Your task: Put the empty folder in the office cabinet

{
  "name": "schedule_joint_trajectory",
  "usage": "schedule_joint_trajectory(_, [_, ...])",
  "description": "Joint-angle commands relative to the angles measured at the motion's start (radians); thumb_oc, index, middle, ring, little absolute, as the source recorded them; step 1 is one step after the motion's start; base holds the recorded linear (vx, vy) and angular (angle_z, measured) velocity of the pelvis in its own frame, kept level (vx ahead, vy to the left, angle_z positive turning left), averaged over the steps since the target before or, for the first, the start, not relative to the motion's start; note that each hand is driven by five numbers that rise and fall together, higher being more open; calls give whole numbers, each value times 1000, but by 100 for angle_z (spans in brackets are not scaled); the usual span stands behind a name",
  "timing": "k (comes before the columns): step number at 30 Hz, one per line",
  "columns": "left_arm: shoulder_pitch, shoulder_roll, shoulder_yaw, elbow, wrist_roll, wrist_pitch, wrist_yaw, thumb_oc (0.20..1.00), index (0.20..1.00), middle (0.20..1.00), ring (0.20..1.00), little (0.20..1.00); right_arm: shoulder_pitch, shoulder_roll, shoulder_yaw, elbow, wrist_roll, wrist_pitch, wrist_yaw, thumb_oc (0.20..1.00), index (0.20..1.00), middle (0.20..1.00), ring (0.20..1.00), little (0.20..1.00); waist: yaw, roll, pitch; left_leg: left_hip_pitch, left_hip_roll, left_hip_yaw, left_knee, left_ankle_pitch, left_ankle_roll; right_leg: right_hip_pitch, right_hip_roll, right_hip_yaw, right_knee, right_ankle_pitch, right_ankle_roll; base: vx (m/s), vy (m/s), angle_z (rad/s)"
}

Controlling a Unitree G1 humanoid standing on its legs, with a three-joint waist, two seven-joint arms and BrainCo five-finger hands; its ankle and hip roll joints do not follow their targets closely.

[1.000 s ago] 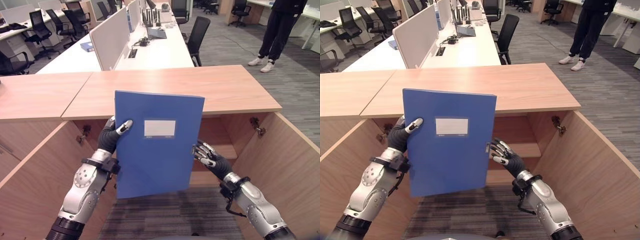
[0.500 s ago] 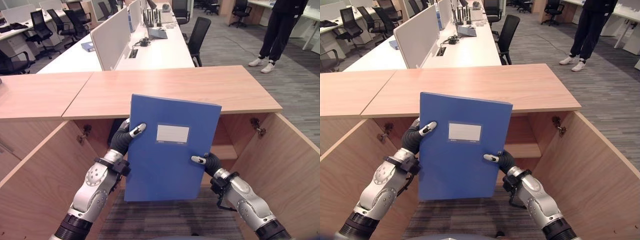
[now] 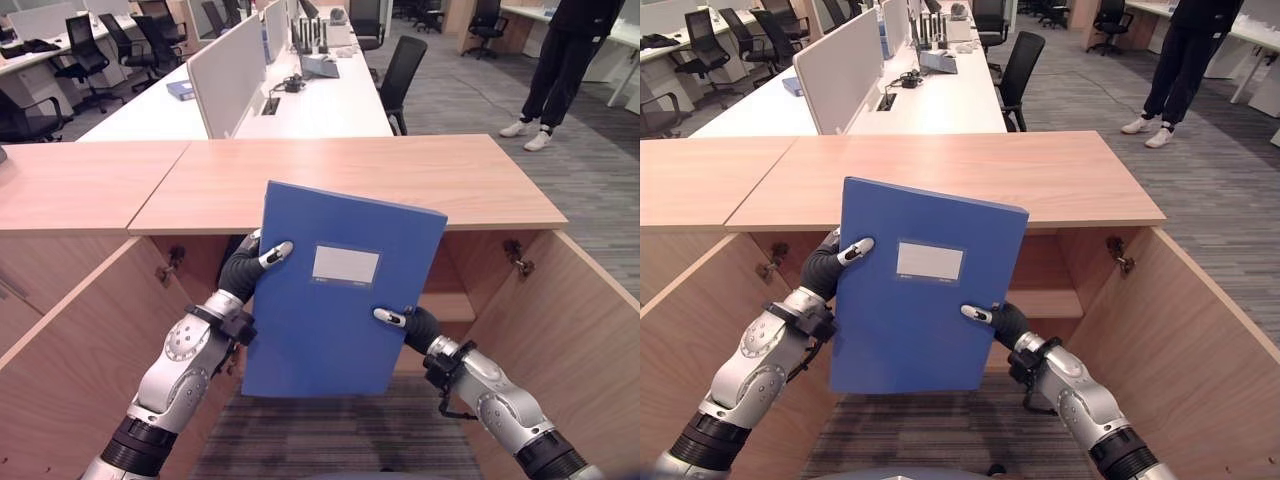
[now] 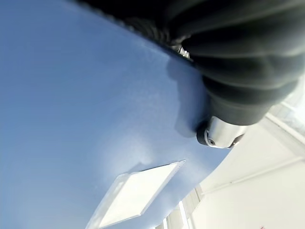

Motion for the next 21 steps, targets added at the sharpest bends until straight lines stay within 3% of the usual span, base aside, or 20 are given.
schedule_joint_trajectory(1, [-131, -43, -96, -76, -62, -47, -117, 200, 200, 200, 200, 200, -119, 94, 93, -77, 35, -7, 104, 200, 200, 200, 200, 200, -2, -39, 12, 10, 3, 5, 13, -67, -5, 53, -83, 22, 41, -143, 96, 0, 0, 0])
schedule_joint_trajectory(10, [-95, -47, -60, -69, -23, -46, -128, 200, 200, 200, 200, 200, -100, 102, 74, -81, 10, -3, 115, 200, 200, 200, 200, 200, 1, -40, 8, 10, 4, 4, 13, -67, -6, 56, -80, 20, 38, -145, 93, 0, 0, 0])
schedule_joint_trajectory(11, [-89, -45, -52, -61, -5, -48, -124, 501, 501, 501, 501, 501, -97, 99, 66, -78, -6, -6, 113, 200, 200, 200, 200, 200, 2, -40, 8, 9, 5, 5, 13, -67, -6, 56, -80, 19, 38, -145, 92, 0, 0, 0])
schedule_joint_trajectory(12, [-81, -43, -42, -53, 10, -49, -120, 856, 856, 856, 856, 856, -91, 96, 54, -71, -26, -7, 106, 200, 200, 200, 200, 200, 2, -40, 9, 9, 5, 4, 13, -67, -6, 55, -80, 19, 38, -145, 92, 0, 0, 0])
schedule_joint_trajectory(13, [-59, -44, -23, -32, 40, -48, -109, 1000, 1000, 1000, 1000, 1000, -73, 96, 25, -45, -67, -17, 85, 200, 200, 200, 200, 200, 2, -39, 8, 7, 6, 2, 13, -67, -7, 56, -79, 17, 38, -146, 92, 0, 0, 0])
schedule_joint_trajectory(18, [33, -24, 80, 40, 144, -59, -73, 1000, 1000, 1000, 1000, 1000, 40, 130, -115, 86, -105, -40, 2, 200, 200, 200, 200, 200, 1, -36, 12, 0, 9, -5, 13, -64, -10, 51, -75, 13, 41, -149, 91, 27, -44, 6])
schedule_joint_trajectory(21, [95, 6, 138, 78, 154, -60, -119, 1000, 1000, 1000, 1000, 1000, 102, 142, -187, 144, -111, -39, -4, 200, 200, 200, 200, 200, -3, -32, 12, -5, 12, -5, 13, -62, -15, 47, -72, 12, 40, -150, 92, 13, -40, 6])
